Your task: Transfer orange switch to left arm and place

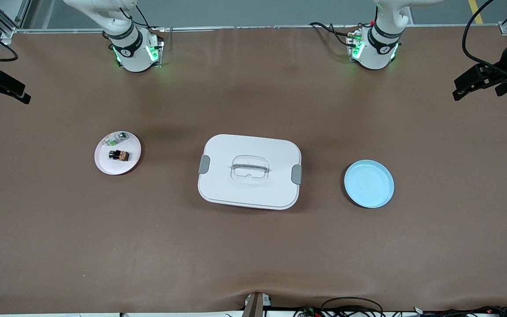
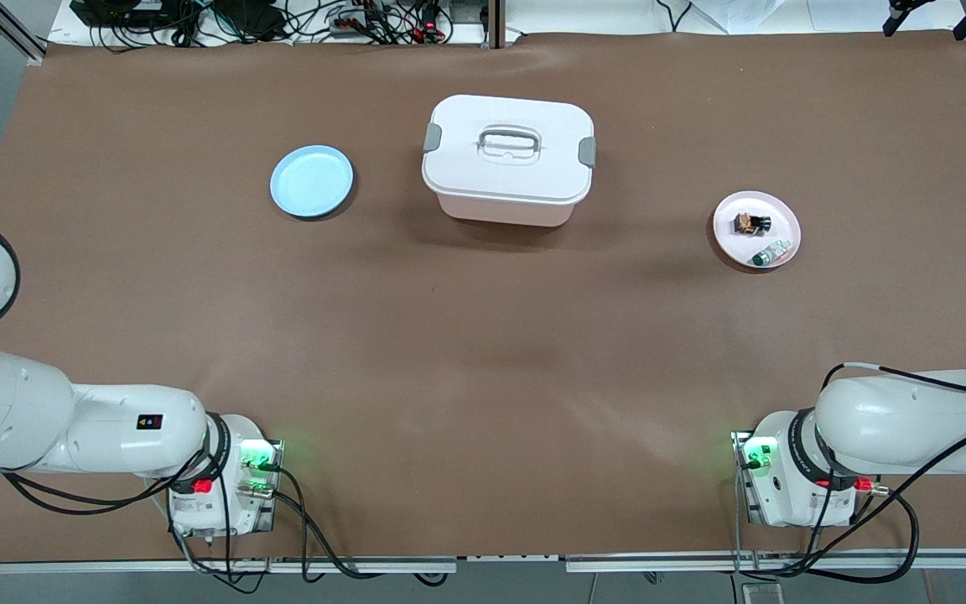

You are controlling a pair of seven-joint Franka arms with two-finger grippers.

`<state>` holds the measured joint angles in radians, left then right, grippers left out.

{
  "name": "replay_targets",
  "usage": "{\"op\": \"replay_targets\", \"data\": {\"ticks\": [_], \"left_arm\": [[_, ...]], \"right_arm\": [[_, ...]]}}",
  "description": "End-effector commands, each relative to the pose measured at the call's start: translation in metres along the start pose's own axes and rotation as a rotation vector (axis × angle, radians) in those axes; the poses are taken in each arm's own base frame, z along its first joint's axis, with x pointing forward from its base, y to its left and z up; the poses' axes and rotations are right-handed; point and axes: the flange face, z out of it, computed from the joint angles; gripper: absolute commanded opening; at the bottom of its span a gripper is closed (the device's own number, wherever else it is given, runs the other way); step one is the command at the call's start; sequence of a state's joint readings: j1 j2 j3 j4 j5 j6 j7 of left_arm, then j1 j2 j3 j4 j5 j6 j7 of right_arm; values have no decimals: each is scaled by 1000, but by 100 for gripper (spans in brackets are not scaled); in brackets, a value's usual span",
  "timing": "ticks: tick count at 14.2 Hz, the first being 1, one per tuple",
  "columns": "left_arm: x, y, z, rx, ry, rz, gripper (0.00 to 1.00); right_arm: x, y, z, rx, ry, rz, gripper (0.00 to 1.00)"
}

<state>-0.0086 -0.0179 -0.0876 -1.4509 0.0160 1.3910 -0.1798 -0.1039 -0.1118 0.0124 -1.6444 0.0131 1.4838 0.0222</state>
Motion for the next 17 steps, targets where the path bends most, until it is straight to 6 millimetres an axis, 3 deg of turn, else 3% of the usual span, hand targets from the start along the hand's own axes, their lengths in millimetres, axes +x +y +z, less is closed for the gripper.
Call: {"op": "replay_targets", "data": {"ticks": [1,17], "left_arm": [[-3,3,-4,-2,2,10,100],[-5,3,1,1,-18,12,100]], "right_arm": [[2,0,-3,0,-3,-11,100],[4,-5,-1,-1,-8,-20,100]]}}
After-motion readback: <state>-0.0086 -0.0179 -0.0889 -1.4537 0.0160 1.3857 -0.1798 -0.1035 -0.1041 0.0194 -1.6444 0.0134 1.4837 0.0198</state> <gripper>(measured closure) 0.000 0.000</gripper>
